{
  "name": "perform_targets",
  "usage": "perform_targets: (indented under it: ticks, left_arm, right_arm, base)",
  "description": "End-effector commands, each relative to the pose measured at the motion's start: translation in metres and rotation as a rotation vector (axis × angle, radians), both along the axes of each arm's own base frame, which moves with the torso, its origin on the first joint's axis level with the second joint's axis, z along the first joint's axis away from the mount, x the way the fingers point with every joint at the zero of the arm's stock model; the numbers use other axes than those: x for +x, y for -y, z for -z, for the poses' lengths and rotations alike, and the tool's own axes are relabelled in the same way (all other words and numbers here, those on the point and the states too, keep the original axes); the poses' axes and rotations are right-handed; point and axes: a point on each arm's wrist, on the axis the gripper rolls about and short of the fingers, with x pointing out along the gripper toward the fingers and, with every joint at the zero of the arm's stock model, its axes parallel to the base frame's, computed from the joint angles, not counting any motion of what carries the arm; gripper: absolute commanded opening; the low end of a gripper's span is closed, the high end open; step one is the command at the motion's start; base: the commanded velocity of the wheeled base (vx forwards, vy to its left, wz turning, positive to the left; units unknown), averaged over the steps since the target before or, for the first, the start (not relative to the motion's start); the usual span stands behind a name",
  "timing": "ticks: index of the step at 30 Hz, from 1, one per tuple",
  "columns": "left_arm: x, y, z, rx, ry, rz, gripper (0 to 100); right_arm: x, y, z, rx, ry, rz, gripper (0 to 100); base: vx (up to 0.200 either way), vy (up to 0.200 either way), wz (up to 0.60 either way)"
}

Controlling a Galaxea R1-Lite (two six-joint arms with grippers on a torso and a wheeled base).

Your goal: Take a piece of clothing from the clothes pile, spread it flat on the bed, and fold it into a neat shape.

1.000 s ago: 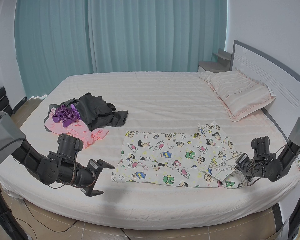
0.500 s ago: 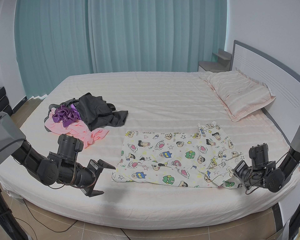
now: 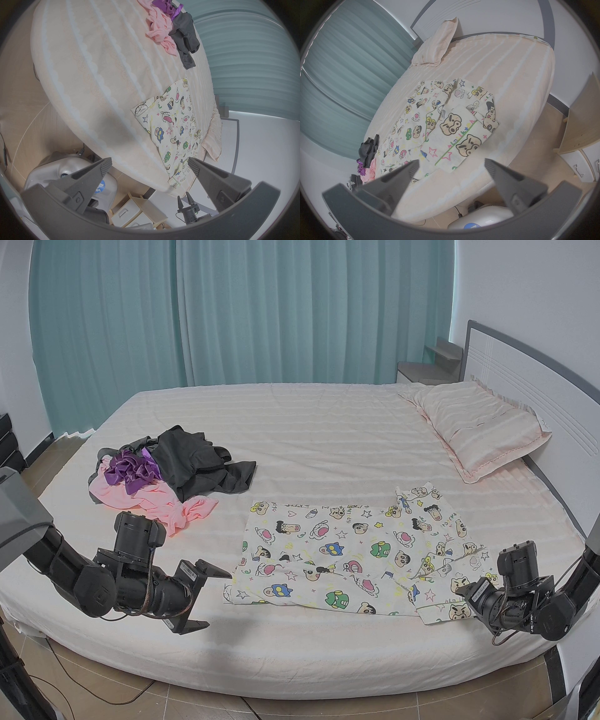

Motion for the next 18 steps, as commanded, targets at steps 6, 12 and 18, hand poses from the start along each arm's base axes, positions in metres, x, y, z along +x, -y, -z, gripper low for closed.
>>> perform_targets:
  ticks: [6,12,18]
  left_arm:
    - [0.000,0.000,0.001,0.000,-0.003,0.000,100]
    - [0.000,0.000,0.001,0.000,-0.003,0.000,100]
    - [0.001,0.001,0.002,0.000,0.002,-0.001,100]
  right_arm:
    - [-0.001,-0.013,-0.016,0.033,0.067,-0.059,100]
    - [0.026,-0.048,0.008,0.035,0.023,-0.169,100]
    - [0.042,-0.084,0.025,0.024,0.016,-0.270,100]
  base:
    - [0.000,0.000,0.00]
    - [0.000,0.000,0.00]
    - [0.000,0.000,0.00]
